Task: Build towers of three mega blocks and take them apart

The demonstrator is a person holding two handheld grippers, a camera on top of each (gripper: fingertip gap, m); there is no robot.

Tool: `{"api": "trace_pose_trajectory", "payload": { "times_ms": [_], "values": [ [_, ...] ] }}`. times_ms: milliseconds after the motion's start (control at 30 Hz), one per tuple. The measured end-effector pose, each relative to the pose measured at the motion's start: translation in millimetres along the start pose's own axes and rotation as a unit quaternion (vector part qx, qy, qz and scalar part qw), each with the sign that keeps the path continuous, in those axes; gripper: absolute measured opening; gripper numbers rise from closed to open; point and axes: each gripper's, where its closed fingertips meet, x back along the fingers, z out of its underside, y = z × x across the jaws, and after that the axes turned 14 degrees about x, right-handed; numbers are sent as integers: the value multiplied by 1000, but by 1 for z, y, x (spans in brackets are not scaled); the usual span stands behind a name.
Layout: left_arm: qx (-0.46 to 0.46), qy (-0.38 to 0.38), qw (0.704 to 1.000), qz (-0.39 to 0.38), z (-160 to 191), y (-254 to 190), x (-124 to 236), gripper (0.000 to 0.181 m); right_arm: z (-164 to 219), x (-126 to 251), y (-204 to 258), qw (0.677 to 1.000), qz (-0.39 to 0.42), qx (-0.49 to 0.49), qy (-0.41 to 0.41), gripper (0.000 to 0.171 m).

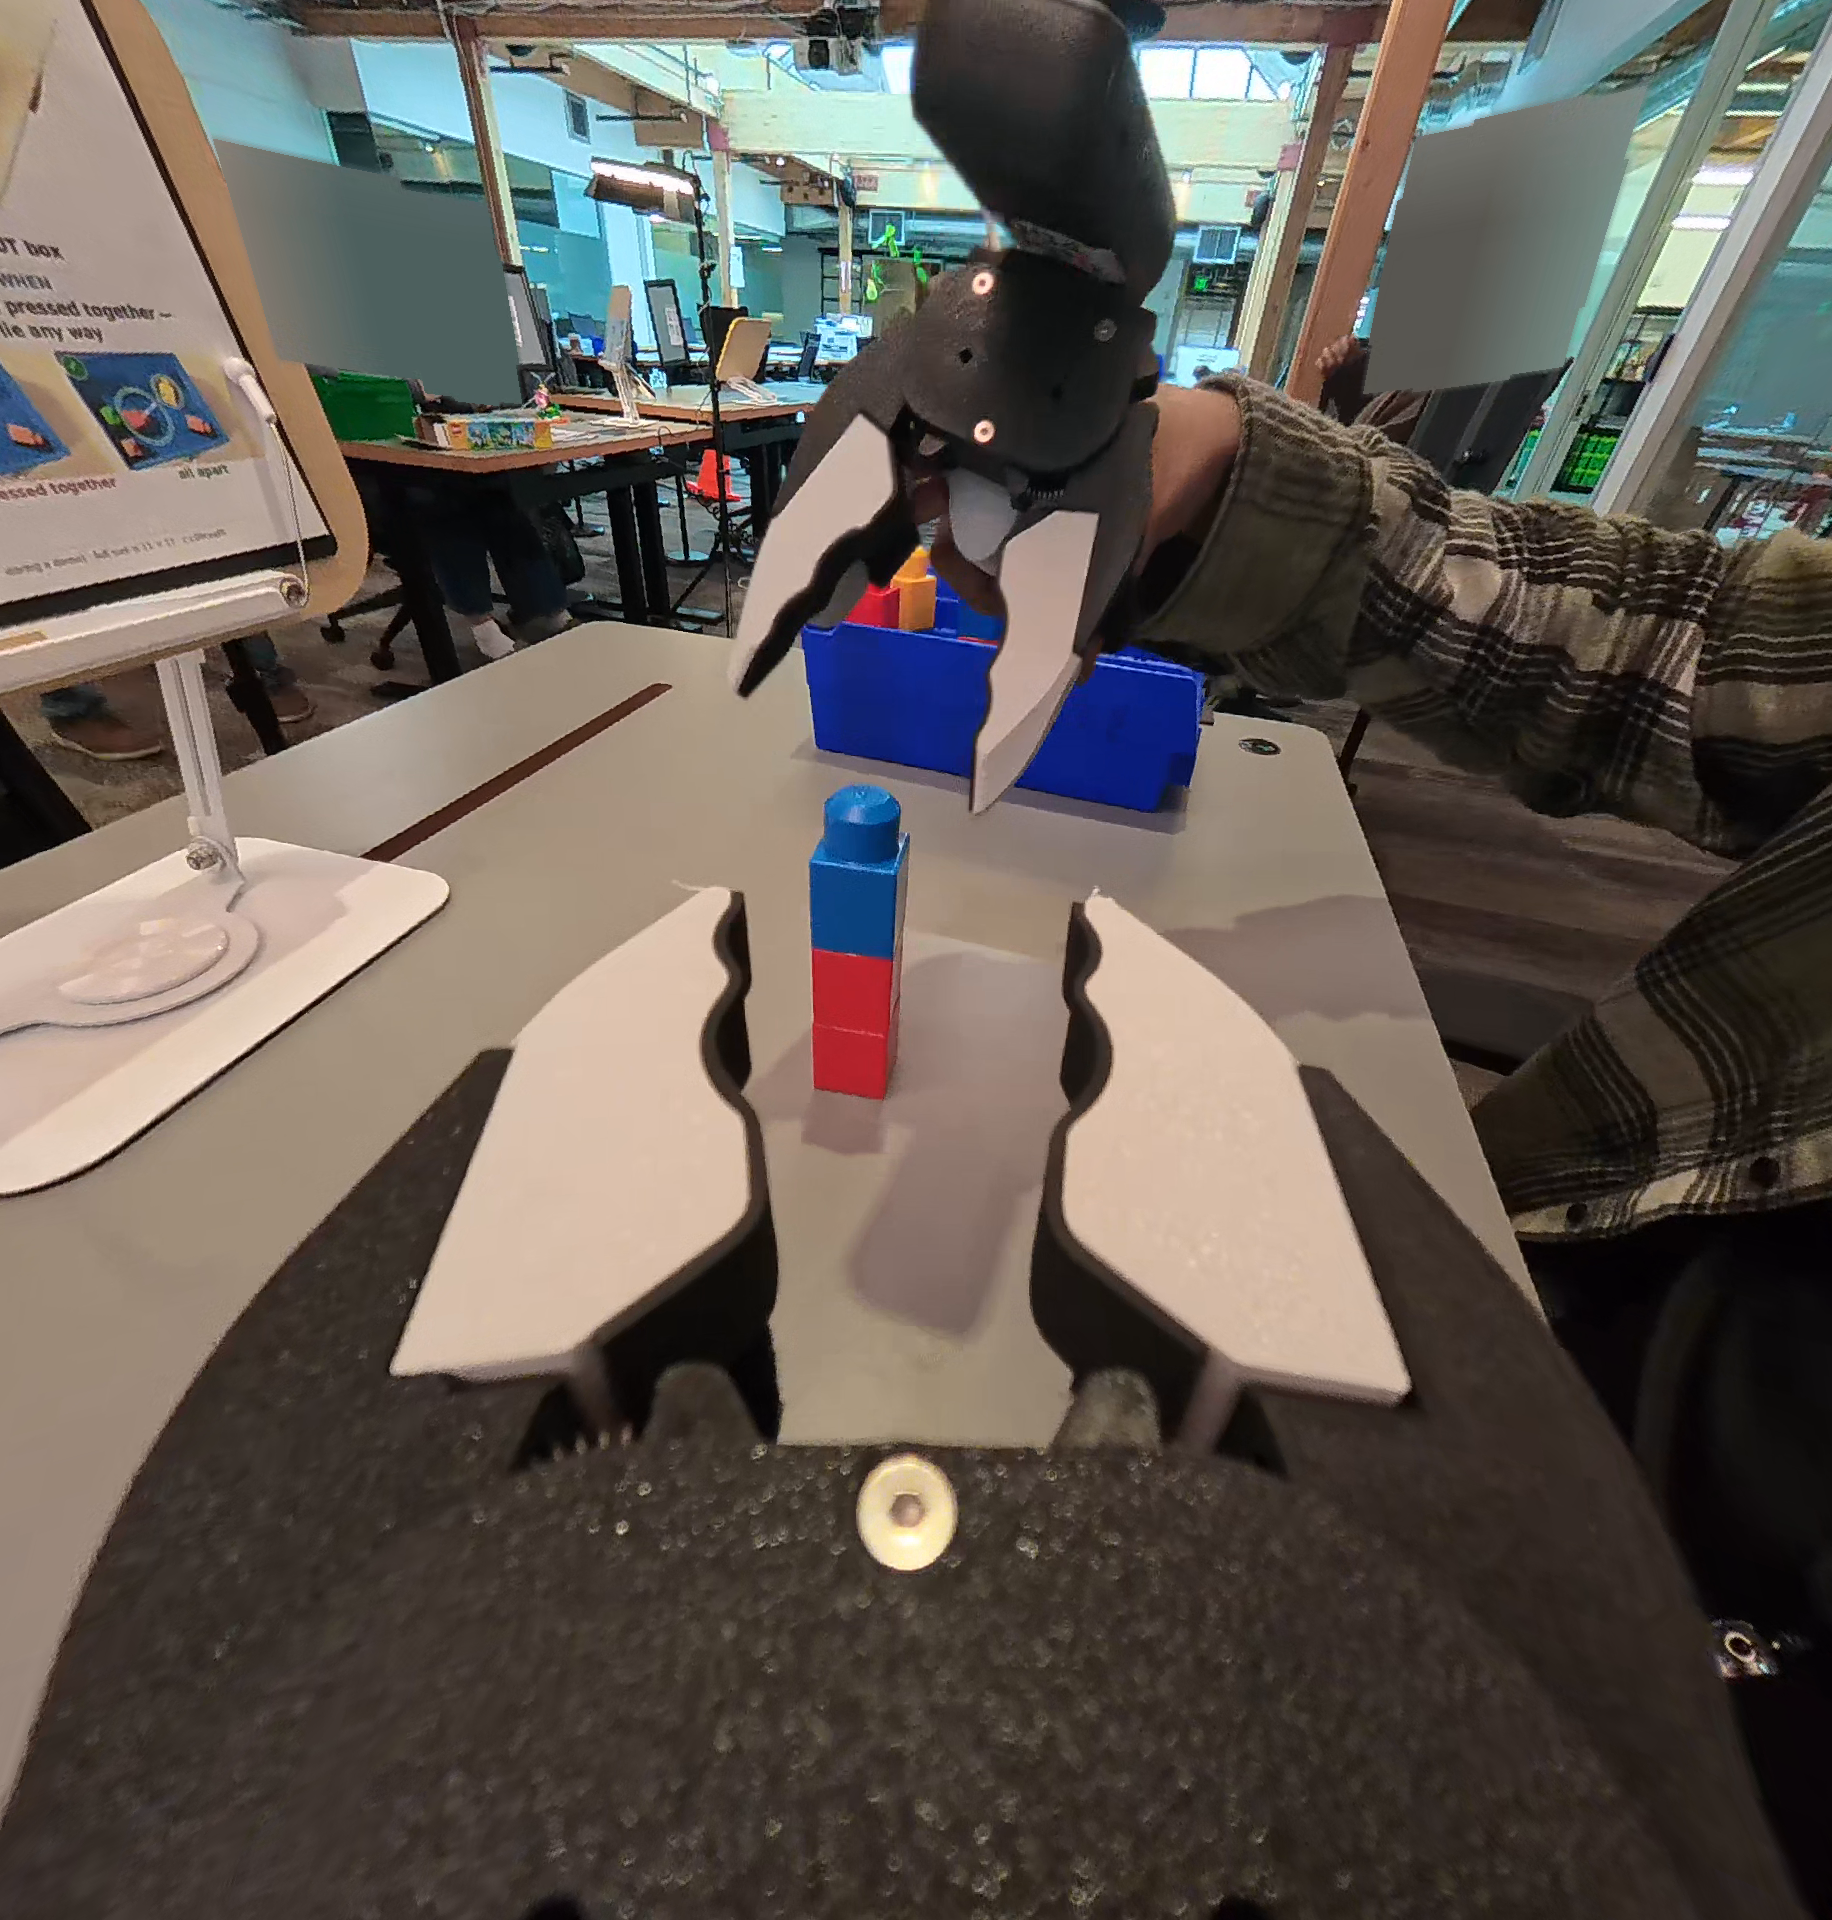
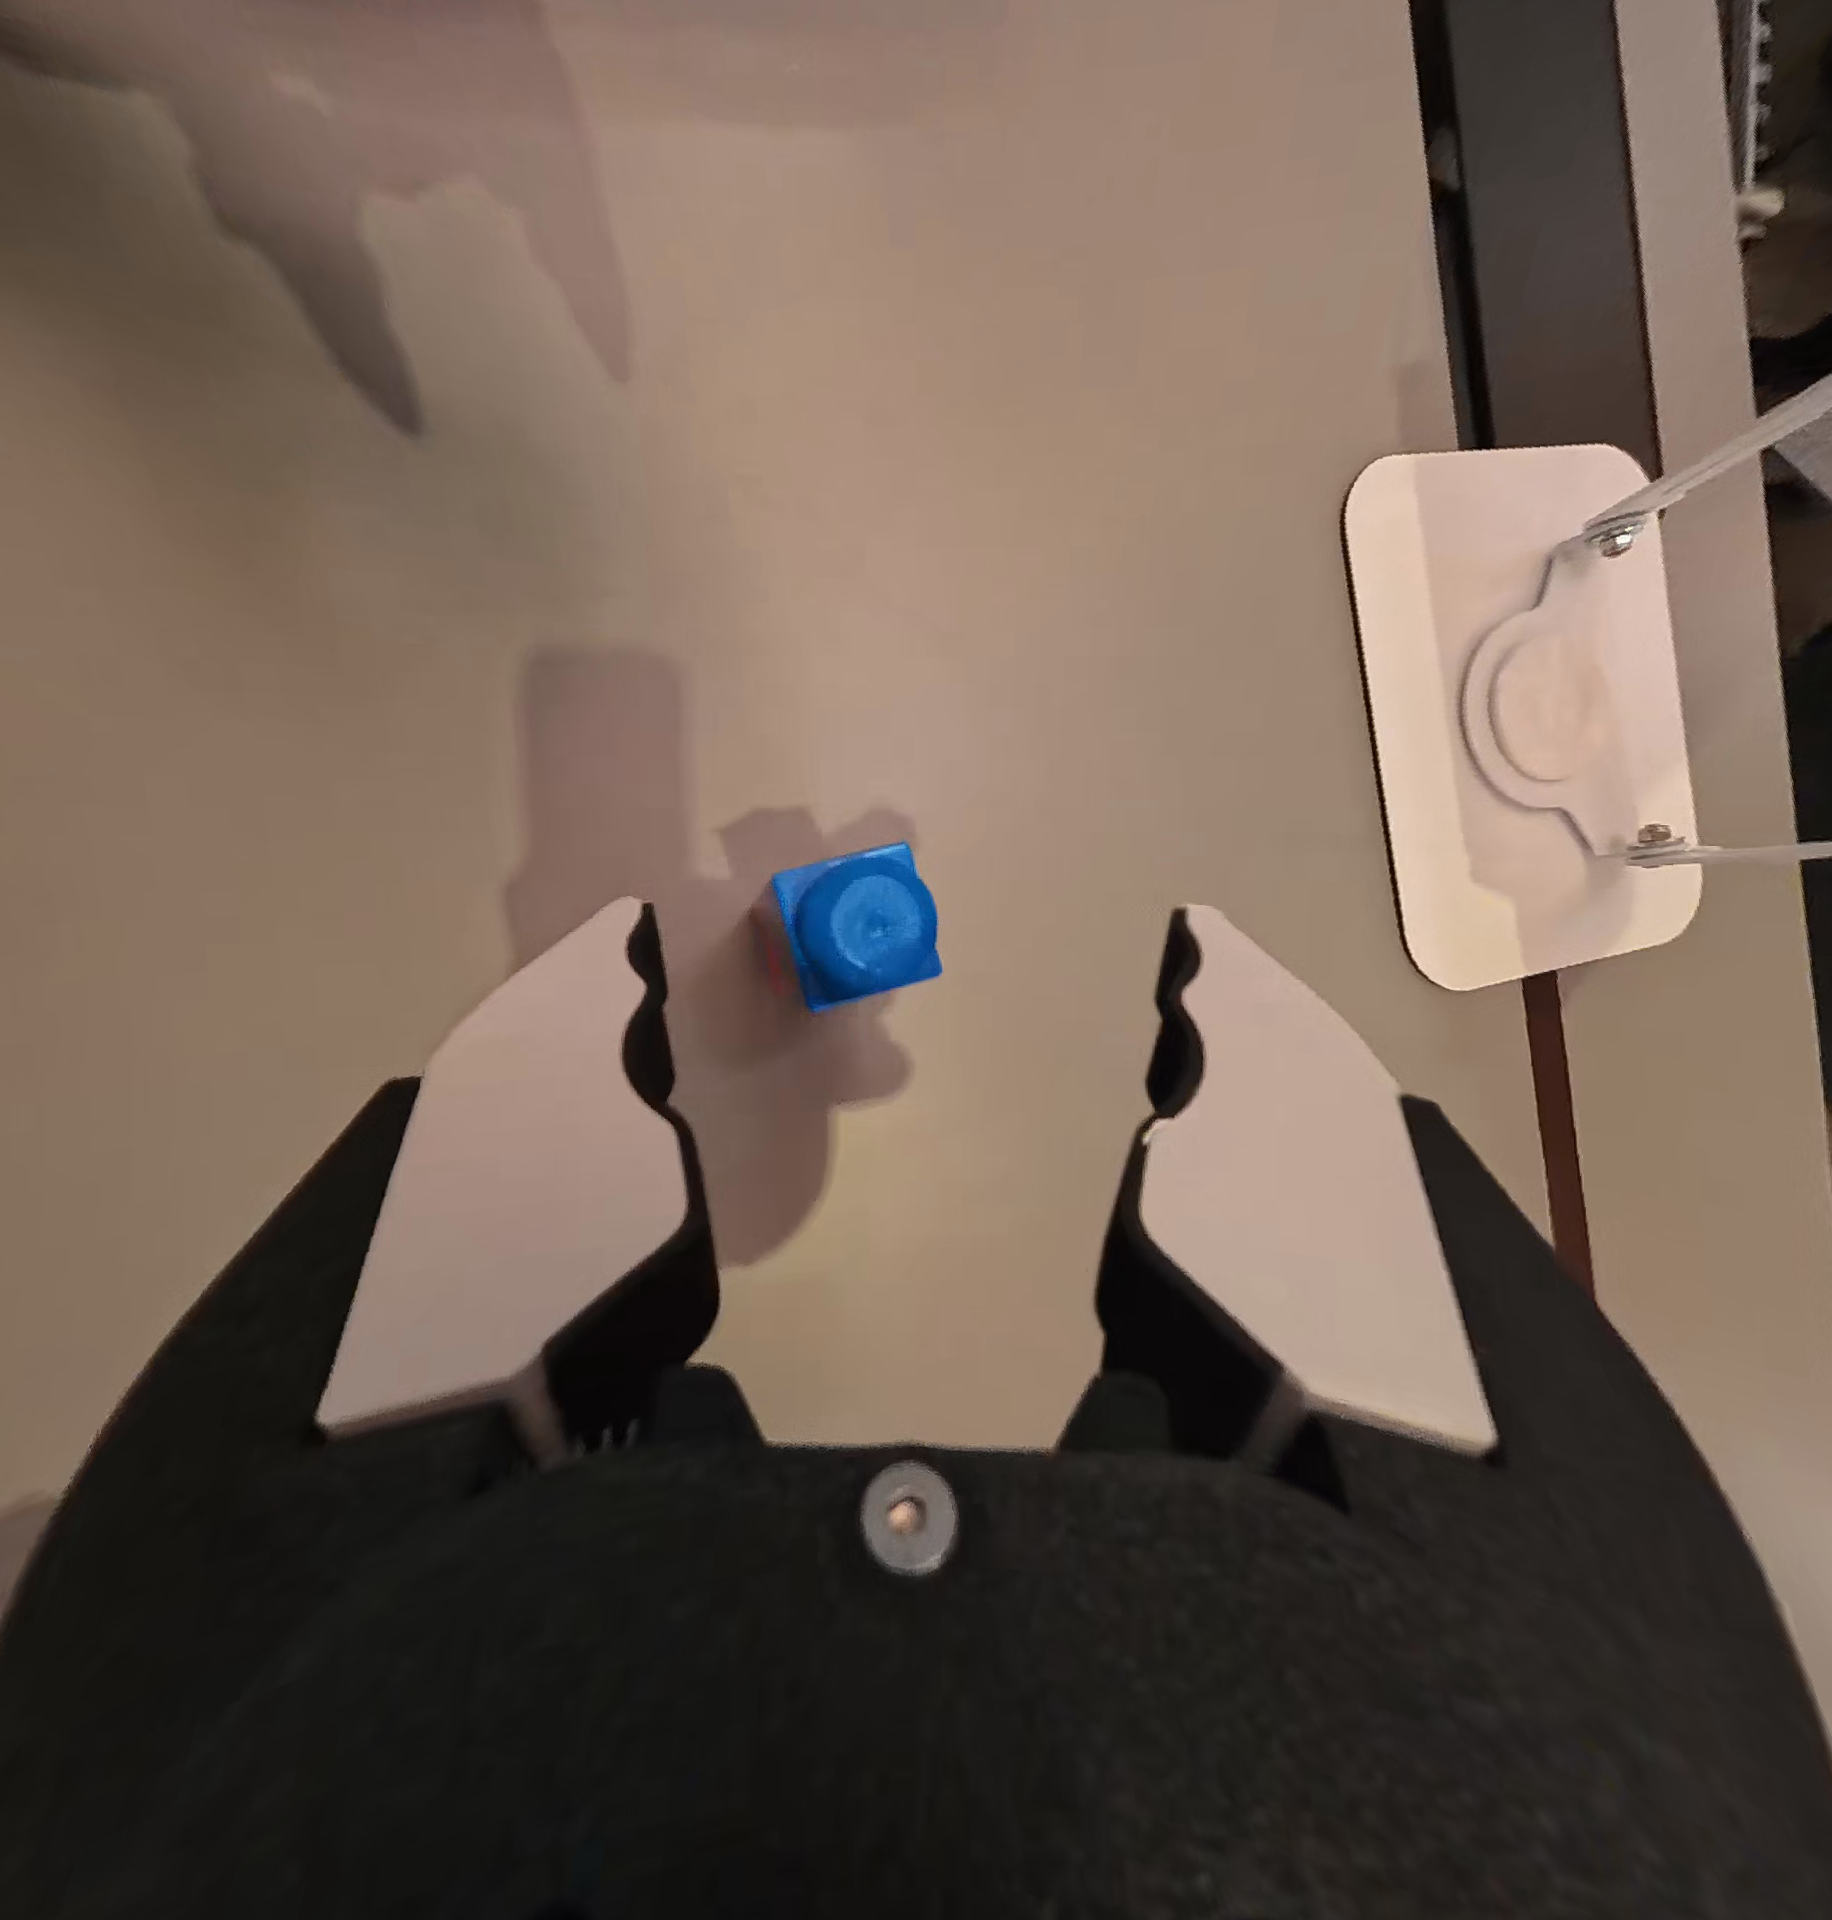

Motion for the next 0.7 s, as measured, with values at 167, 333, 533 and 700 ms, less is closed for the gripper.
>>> {"api": "trace_pose_trajectory", "payload": {
  "times_ms": [167, 333, 533, 700],
  "values": [
    [13, 13, 1000, 4, 13, 0, -2, 60, 10, 4, 5, 999, 15, -11, -36, 102],
    [20, 10, 1000, 8, 17, 2, 0, 61, 15, -5, 17, 991, 14, -26, -128, 112],
    [28, 11, 1000, 2, 20, 10, 4, 60, 16, -25, 24, 966, -13, -24, -256, 86],
    [29, 18, 999, -2, 22, 20, 2, 60, 8, -25, 14, 977, -43, 7, -211, 78]
  ]
}}
